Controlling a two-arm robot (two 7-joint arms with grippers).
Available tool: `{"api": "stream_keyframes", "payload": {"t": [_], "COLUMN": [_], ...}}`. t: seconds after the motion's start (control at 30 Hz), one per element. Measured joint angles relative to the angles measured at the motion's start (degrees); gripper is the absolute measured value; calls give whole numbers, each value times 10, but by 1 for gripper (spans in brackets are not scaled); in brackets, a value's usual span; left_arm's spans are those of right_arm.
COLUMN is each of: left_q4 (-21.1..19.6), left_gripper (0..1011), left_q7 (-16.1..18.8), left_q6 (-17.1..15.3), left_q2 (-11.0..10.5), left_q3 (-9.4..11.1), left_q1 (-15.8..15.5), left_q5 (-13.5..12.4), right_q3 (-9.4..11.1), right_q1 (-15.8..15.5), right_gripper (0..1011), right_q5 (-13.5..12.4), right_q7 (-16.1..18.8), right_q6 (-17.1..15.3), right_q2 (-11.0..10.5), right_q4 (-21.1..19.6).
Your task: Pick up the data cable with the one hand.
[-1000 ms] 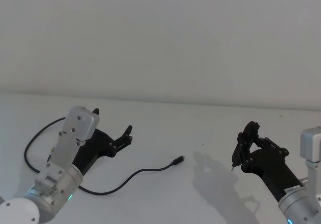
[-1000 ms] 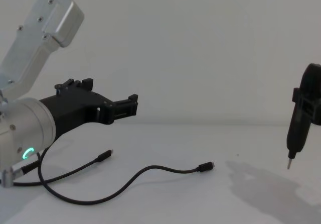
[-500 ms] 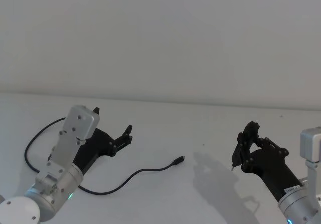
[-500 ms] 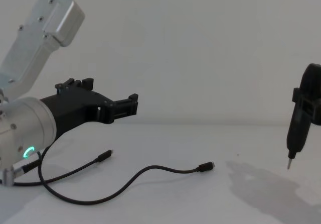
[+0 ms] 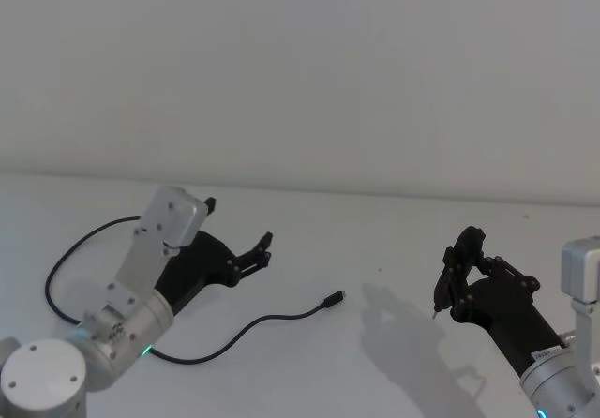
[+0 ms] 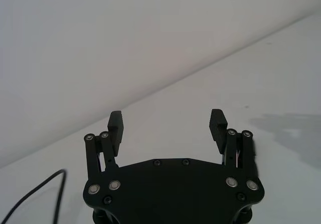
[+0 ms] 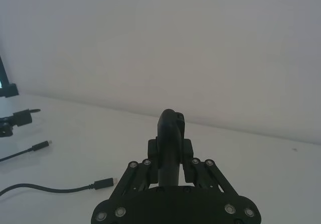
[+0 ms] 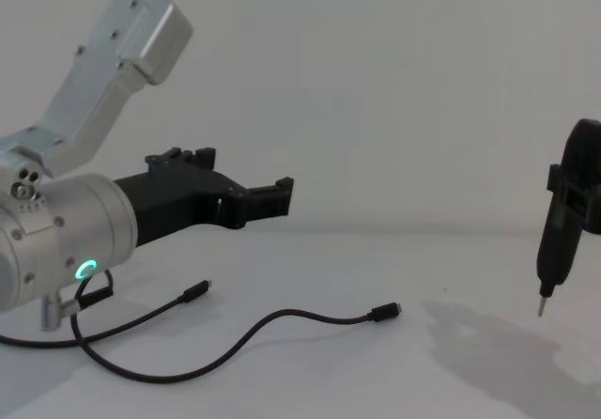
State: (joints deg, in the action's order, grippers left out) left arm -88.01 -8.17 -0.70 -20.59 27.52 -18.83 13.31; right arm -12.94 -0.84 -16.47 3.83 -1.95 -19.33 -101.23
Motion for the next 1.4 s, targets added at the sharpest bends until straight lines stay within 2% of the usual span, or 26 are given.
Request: {"api": "stream_keyframes", "payload": {"t": [0.43,0.53,0.57,0.8,0.93,1.1,1.4], "left_q4": [36,42,42,47,45,38,27], "left_gripper": [1001,1001,1001,1001,1001,1002,1001], "left_q7": [-109,-148,-148,-227,-259,-284,-284], "left_q6": [-21,-32,-32,-63,-79,-94,-105], "left_q2": [-7,-16,-16,-40,-53,-68,-83], "left_q3": [9,10,10,15,18,22,26], "left_q1": [-36,-45,-45,-57,-60,-60,-56], "left_q5": [46,64,64,103,118,131,131], "right_q3": [0,0,0,0,0,0,0], "right_q1": [0,0,0,0,0,0,0], "right_gripper": [274,274,274,274,274,274,274], "right_q5": [0,0,0,0,0,0,0], "right_q7": [0,0,0,0,0,0,0], "right_q6": [0,0,0,0,0,0,0], "right_q2": [0,0,0,0,0,0,0], "right_q4": [0,0,0,0,0,0,0]}}
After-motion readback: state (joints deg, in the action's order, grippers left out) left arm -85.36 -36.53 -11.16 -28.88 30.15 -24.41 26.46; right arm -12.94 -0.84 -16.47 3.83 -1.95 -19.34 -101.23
